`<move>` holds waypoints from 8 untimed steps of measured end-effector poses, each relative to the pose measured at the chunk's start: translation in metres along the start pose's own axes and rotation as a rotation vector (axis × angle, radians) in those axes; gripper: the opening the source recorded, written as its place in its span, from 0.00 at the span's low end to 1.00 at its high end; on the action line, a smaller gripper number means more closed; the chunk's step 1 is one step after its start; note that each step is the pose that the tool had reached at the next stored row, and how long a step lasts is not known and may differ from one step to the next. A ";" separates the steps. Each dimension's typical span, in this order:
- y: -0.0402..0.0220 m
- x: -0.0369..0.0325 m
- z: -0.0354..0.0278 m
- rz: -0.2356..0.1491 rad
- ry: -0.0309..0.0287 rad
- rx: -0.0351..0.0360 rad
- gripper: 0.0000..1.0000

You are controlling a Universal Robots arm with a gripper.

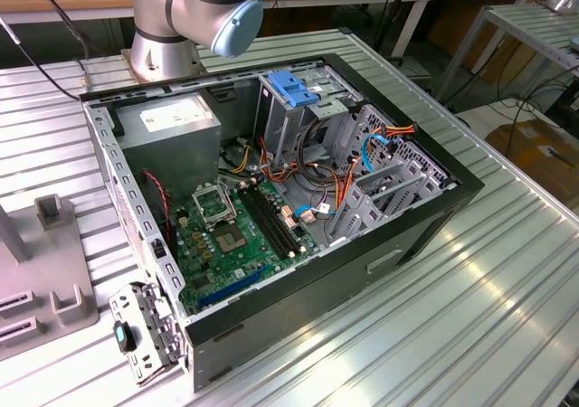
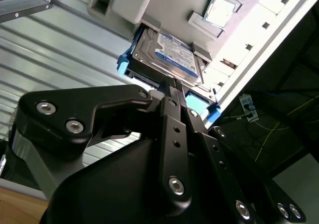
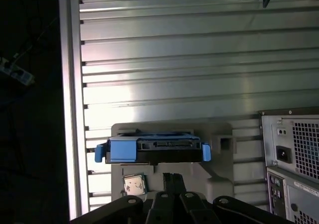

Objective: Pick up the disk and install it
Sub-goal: 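Reach for the disk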

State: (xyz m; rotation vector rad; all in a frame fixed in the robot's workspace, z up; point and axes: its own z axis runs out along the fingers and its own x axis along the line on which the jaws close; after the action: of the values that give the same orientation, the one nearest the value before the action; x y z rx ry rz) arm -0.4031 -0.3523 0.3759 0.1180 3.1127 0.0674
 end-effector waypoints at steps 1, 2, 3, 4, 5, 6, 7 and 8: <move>0.0008 0.0004 0.0014 0.000 0.0001 0.0001 0.11; 0.0020 0.0012 0.0035 0.000 -0.0001 0.0000 0.11; 0.0030 0.0024 0.0048 0.000 -0.0003 -0.0002 0.11; 0.0037 0.0035 0.0055 0.000 -0.0002 -0.0001 0.11; 0.0060 0.0070 0.0073 0.000 -0.0002 -0.0001 0.11; 0.0079 0.0096 0.0085 0.000 -0.0001 0.0000 0.11; 0.0092 0.0110 0.0094 0.000 0.0000 0.0001 0.11; 0.0102 0.0114 0.0101 0.000 0.0001 0.0001 0.11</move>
State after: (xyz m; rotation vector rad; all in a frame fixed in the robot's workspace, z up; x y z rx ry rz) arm -0.4134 -0.3408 0.3660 0.1180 3.1128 0.0672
